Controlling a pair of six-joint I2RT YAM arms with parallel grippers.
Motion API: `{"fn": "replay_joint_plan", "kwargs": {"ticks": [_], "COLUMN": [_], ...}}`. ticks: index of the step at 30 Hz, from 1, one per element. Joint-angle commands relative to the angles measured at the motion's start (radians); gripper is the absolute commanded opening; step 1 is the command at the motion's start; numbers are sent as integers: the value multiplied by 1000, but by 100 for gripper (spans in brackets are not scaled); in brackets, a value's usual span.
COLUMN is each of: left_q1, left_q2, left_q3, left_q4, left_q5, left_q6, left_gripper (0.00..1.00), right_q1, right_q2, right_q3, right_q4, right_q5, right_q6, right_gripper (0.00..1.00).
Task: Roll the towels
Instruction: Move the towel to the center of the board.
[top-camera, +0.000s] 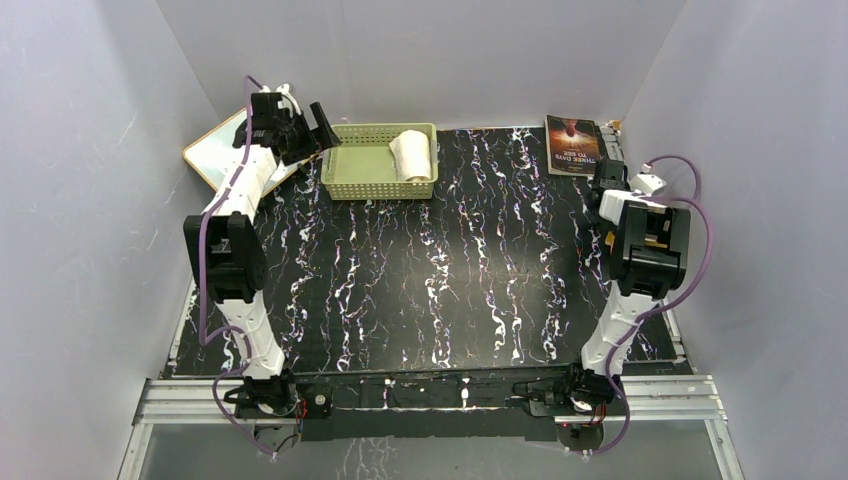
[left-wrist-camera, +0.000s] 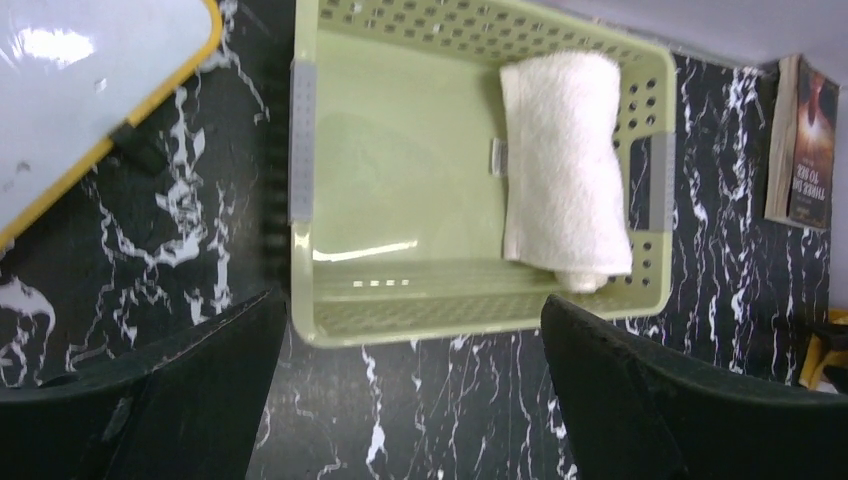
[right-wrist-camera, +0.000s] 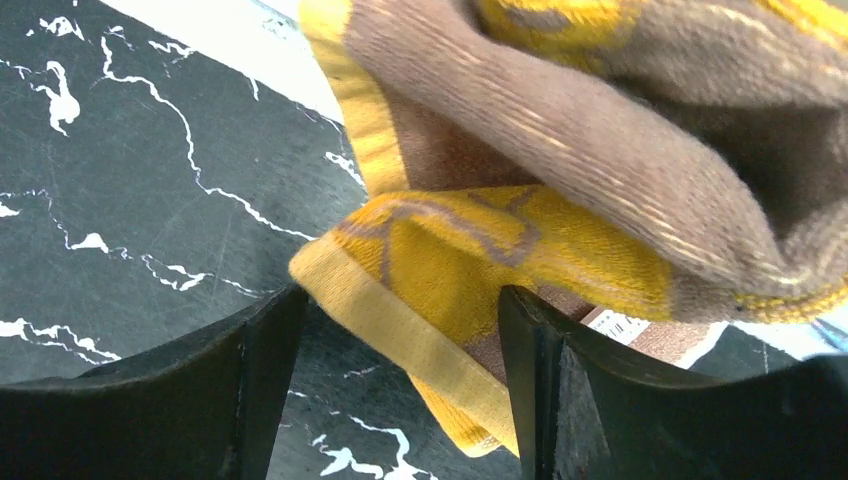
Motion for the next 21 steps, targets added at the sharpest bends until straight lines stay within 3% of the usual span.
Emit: {"fn": "replay_joint_plan", "kwargs": {"ticks": [1, 5, 6, 9, 11, 15, 20, 21], "left_q1": [18, 25, 25, 26, 28, 28, 28, 24], "left_q2": [-140, -205, -217, -244, -256, -312, -450, -473], "left_q3": [-71, -141, -157, -178, -175, -240, -489, -543], "left_q4": [-21, 5, 11, 17, -1, 28, 210, 241], "left_q5": [71, 111, 117, 137, 127, 143, 254, 260], "left_q6": [10, 3, 0, 3, 15, -25, -162, -186], "left_gripper": [98, 98, 98, 98, 98, 98, 98, 98], "right_q1": [-17, -18, -18, 1, 77, 409, 791, 828], "right_q2": [-22, -122, -150, -269, -367, -445, -338, -323], "right_q3": [-142, -228, -247, -297, -316, -230, -49, -24], "right_q4": [-85, -68, -67, -70, -90, -183, -215, -209], "right_q5": [-172, -244, -269, -357, -365, -320, -347, -356], "right_q6": [35, 34, 31, 23, 25, 94, 186, 182], "right_gripper": [58, 8, 0, 0, 0, 0, 0, 6]}}
